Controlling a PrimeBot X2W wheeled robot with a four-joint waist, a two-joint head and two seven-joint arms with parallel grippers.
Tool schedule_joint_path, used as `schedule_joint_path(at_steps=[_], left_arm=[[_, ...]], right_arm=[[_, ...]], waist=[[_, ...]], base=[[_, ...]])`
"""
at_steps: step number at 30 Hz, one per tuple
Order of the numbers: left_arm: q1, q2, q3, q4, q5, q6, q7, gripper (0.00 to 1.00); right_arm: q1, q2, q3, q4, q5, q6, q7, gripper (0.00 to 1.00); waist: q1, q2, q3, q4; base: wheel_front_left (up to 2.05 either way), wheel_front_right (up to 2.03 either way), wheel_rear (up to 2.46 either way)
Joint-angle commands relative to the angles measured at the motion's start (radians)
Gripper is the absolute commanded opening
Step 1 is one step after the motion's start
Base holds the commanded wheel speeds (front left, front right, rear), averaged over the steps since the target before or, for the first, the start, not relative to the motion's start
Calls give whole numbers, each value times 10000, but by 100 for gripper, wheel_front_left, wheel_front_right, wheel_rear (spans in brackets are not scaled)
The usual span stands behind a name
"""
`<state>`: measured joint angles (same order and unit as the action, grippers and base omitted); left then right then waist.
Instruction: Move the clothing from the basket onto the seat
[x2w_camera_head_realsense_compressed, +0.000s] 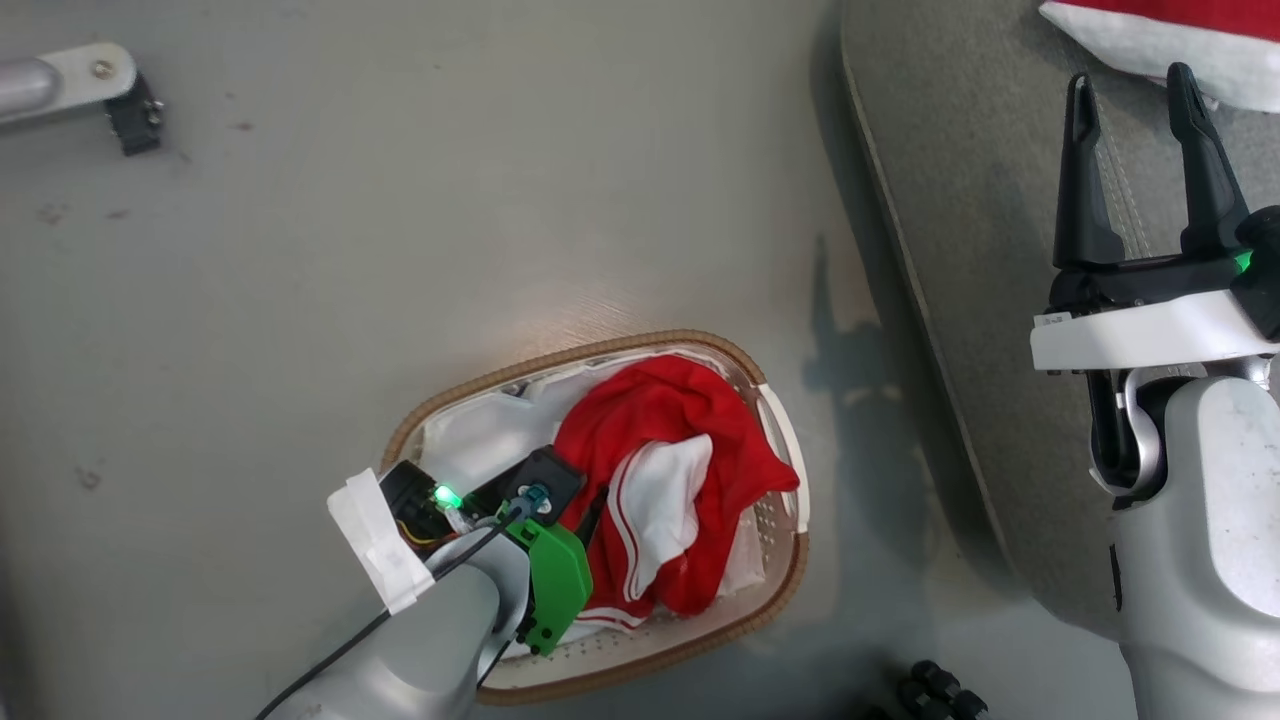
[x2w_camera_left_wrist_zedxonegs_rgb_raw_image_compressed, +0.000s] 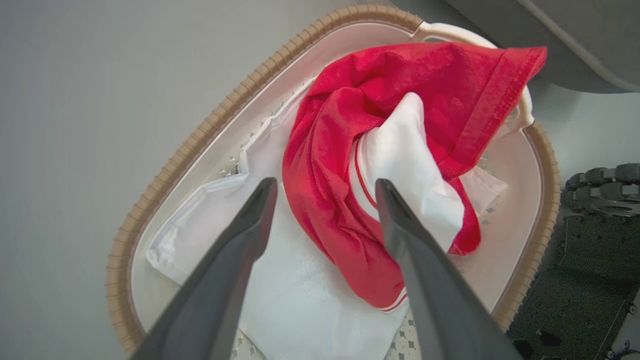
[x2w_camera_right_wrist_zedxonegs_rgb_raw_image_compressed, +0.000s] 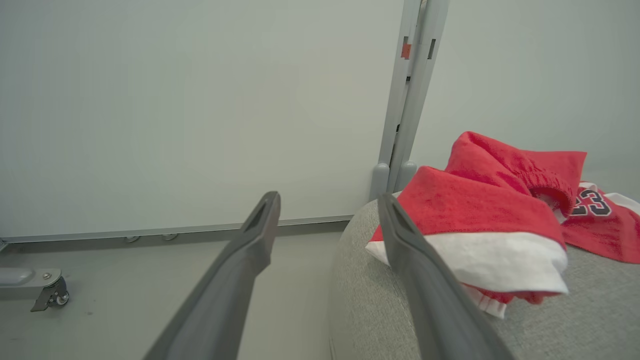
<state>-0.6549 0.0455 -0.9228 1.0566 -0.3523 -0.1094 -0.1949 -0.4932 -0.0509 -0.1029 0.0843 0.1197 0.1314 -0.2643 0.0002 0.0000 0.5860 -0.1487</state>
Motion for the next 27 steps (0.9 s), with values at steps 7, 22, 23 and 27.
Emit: schedule_joint_path(at_steps=[7, 22, 23, 27], left_arm=[[-792, 94, -53, 1075, -12, 198, -273, 100], [-1156, 332, 425, 2183, -627, 1014, 548, 79], [-1137, 338, 435, 2211, -671, 1026, 691, 57], [-1017, 300, 477, 2251, -830, 931, 851, 0]], right_arm=[[-308, 10, 166, -177, 552, -14, -2, 100], [-405, 1, 583, -244, 1100, -14, -2, 100], [-404, -1, 594, -249, 1105, -14, -2, 100], [-327, -1, 582, -247, 1034, -14, -2, 100]], waist=[[-2, 0, 2444, -2089], [-2, 0, 2705, -2573], [-2, 0, 2692, -2586], [-2, 0, 2592, -2577]], base=[[0, 0, 0], [0, 0, 0], [0, 0, 0], [0, 0, 0]])
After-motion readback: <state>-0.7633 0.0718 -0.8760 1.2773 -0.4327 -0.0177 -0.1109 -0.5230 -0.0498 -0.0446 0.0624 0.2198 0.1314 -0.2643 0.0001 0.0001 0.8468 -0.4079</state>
